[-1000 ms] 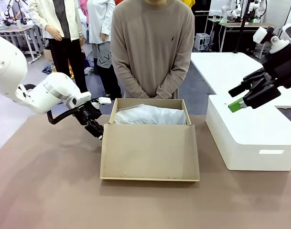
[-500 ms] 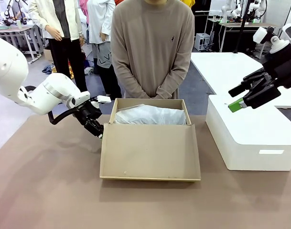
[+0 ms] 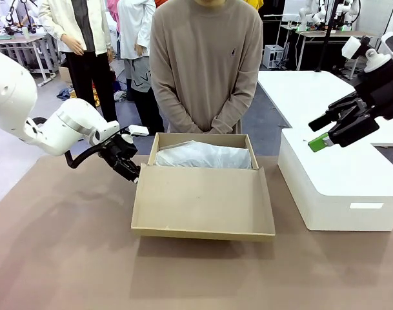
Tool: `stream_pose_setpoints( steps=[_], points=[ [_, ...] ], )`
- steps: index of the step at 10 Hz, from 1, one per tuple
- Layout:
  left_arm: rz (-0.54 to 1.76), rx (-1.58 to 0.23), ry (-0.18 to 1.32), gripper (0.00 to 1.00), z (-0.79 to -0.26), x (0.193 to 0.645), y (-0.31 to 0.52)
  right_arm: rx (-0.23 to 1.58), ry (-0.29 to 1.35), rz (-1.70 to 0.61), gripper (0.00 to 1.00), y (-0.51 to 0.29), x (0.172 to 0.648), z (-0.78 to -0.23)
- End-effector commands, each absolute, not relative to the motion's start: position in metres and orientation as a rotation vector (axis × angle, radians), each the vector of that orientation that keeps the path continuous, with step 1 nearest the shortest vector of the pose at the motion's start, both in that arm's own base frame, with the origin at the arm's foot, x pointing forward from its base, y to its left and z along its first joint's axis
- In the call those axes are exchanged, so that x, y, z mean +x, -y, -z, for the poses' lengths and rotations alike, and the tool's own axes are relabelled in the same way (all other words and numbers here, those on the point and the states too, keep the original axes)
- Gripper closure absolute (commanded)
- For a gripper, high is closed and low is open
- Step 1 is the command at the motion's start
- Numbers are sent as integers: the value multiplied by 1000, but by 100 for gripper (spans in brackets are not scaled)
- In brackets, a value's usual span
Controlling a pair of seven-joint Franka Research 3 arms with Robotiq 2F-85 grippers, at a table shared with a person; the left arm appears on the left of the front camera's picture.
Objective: Pack the shoes into the box.
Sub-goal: Close the Shoes Box.
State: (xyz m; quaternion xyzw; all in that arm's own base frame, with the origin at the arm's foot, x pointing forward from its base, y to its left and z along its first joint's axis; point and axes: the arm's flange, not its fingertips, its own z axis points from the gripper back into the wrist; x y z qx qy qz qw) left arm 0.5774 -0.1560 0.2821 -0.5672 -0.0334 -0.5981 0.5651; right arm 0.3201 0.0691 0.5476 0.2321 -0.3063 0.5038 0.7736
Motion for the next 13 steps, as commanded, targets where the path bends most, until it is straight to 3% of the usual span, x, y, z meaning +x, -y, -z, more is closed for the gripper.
stream_pose_setpoints(
  steps=[1,10,13],
  points=[
    [1413,-1393,143,100,-295,574,152,532,692,-1109,0,-69,323,-548],
    [1226,-1441,451,100,-321,562,144,532,692,-1109,0,-69,323,-548],
    [1144,-1357,583,100,-329,557,140,532,692,-1109,0,-69,323,-548]
  ],
)
